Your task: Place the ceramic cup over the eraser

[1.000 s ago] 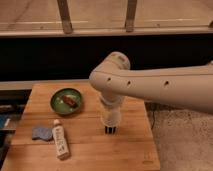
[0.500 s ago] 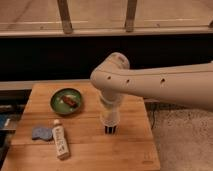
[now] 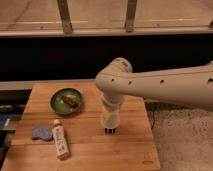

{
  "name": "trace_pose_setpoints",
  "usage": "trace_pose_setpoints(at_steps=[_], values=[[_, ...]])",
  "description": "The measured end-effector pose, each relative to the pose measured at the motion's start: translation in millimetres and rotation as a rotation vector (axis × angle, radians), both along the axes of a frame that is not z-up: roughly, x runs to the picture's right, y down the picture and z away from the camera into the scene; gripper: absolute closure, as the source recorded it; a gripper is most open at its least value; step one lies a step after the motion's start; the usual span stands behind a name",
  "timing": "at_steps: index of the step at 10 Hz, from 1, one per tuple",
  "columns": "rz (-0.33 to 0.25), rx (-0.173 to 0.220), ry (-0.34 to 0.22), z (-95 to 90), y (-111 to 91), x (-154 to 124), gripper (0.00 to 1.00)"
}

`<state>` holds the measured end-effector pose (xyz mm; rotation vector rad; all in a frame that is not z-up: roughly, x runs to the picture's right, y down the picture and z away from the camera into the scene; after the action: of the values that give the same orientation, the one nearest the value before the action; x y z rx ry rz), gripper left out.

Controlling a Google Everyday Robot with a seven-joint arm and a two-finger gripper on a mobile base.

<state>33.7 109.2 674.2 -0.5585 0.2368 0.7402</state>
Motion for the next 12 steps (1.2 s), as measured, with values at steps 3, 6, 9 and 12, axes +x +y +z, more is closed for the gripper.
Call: trace_pose_setpoints(at_steps=[3,6,9,12], values=[[-0.002,-0.041,-0.033,24.8,17.0,-5.4,1.00],[-0.011,-0.063,-0.058,39.2,28.5,-9.2,0.95],[-0.012,-0.064,-0.057,39.0,28.9,-8.8,0.95],[-0.012,-0.064,-0.057,39.0,28.9,-8.9,0.95]])
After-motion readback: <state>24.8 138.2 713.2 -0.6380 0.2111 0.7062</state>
